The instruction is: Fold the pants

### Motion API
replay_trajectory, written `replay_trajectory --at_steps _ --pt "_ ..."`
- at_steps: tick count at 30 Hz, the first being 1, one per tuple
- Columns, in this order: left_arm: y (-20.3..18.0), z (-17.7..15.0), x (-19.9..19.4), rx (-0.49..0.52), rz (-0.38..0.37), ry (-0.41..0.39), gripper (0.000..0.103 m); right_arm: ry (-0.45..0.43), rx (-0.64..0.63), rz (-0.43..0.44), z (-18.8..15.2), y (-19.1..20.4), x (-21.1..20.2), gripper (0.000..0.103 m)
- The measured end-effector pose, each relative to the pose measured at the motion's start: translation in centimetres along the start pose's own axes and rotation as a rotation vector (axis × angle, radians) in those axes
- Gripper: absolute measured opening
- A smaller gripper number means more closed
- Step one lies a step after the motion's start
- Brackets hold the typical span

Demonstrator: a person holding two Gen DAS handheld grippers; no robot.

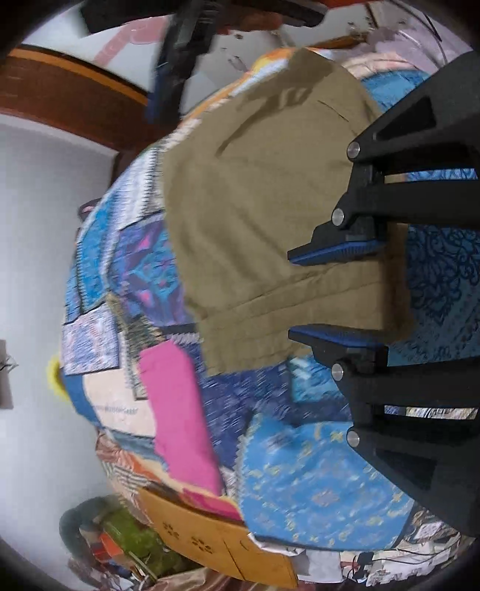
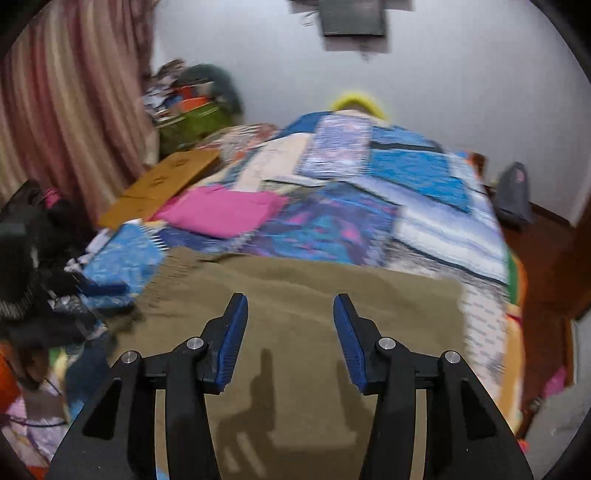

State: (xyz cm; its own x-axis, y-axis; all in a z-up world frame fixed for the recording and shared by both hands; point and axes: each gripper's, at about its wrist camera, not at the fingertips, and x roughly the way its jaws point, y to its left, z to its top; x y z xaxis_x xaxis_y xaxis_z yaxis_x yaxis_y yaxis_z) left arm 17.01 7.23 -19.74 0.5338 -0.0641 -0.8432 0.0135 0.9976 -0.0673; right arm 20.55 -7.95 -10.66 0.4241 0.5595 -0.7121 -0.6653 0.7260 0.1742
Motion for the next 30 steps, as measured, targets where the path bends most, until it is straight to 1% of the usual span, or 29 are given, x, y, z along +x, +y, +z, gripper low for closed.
replay_trajectory --at_steps 1,2,4,6,8,9,12,14,17,20,24,27,30 --pt "-0.3 -0.6 0.6 0.005 -0.001 0.011 0.034 0.02 0.003 0.021 0.3 0.6 1.3 0.045" --pt "-0.3 -1.0 0.7 0.007 0.004 0.005 0.035 0.041 0.007 0.034 0.5 1.0 2.7 0.045" --pt "-0.6 -1.5 0.5 0.015 0.013 -0.022 0.035 0.089 0.004 0.035 0.6 1.6 5.1 0.045" --pt "-0.6 -1.7 0.3 0.019 0.014 -0.029 0.035 0.162 -0.012 0.025 0.2 2.4 7.4 0.045" --pt "-0.5 -1.9 0.3 0.011 0.007 -0.03 0.035 0.227 -0.029 0.028 -0.9 2.7 8.5 0.045" --pt "-0.4 -1.9 0.3 0.009 0.004 -0.031 0.036 0.235 -0.043 0.027 -1.4 2.9 8.4 0.045" --pt "-0.1 -2.1 0.3 -0.002 0.002 -0.038 0.043 0.222 -0.086 0.014 -3.0 2.9 6.3 0.045" --pt "0.1 -2.1 0.3 -0.01 0.003 -0.041 0.047 0.236 -0.069 0.025 -4.1 2.3 4.8 0.045" --pt "0.2 -2.2 0.3 -0.019 0.001 -0.041 0.048 0.229 -0.042 0.04 -5.8 1.2 2.3 0.045" --pt "-0.1 -2.3 0.2 -0.009 0.022 -0.045 0.048 0.222 -0.022 0.023 -7.7 0.7 0.2 0.045" --pt "-0.5 -2.6 -0.1 0.005 0.053 -0.052 0.049 0.216 0.019 0.004 -10.0 -0.2 -1.5 0.046" --pt "-0.8 -2.8 -0.4 0.013 0.071 -0.057 0.051 0.191 0.056 -0.019 -11.4 -1.0 -2.9 0.049" --pt "-0.9 -3.1 -0.8 0.011 0.084 -0.061 0.053 0.182 0.105 -0.019 -12.5 -1.8 -3.9 0.05"
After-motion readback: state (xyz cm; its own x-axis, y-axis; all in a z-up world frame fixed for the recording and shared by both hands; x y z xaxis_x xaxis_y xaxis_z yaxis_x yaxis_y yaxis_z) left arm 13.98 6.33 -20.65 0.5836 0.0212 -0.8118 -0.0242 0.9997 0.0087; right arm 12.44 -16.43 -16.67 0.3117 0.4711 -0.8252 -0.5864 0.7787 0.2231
